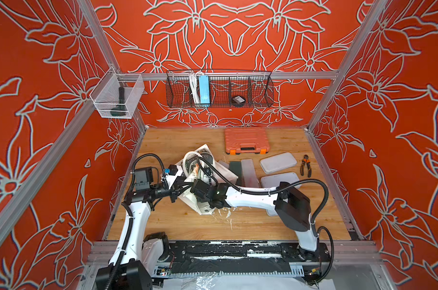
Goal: Take out the pencil case from the canvas bag
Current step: Pick up the pencil case from the canvas bag.
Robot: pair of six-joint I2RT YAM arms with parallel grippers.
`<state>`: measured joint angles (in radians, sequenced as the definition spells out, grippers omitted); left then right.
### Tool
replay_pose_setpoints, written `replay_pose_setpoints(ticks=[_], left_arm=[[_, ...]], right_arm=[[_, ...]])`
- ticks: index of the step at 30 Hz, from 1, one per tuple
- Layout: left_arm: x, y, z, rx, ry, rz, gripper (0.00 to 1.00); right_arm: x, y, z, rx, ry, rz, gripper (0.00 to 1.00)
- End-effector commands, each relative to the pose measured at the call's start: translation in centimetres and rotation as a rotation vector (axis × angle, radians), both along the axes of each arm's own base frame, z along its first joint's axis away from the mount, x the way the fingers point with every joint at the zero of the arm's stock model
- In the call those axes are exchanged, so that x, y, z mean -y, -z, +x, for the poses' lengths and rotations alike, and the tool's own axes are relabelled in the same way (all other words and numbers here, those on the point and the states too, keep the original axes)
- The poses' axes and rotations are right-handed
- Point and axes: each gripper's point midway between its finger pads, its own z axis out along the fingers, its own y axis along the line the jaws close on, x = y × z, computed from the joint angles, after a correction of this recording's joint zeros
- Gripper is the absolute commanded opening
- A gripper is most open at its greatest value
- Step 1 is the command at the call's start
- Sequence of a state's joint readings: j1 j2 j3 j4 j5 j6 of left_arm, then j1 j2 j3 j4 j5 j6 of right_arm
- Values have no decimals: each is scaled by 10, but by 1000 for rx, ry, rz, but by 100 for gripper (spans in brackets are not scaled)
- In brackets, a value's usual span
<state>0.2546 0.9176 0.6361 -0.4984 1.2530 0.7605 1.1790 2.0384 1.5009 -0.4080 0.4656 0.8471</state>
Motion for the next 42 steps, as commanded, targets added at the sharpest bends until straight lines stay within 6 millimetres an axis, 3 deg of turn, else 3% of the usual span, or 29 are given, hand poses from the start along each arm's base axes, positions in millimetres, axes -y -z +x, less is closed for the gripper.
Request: replay_pose_setpoints(ticks=[1,11,17,21,34,42], left_arm=[[6,-4,-9,-4,41,-43,0],[6,-2,-10,0,42,-40,0],[7,-3,-10,0,44,-42,0],[7,-4,-10,1,44,-40,0],[6,-4,-9,-15,37,-48,0],[6,-4,-8,-17,32,-46,0]], right_arm=[[-8,10,-5,-34,-45,-20,98],[-1,25,-5,-65,-38,-12,88],[1,35,-5,-90,-51,-55,93],[1,35,-6,-96,-59,-51,87],[13,-14,-8,13,-114,37,63],[17,-35,-20,36,-182,122,62]])
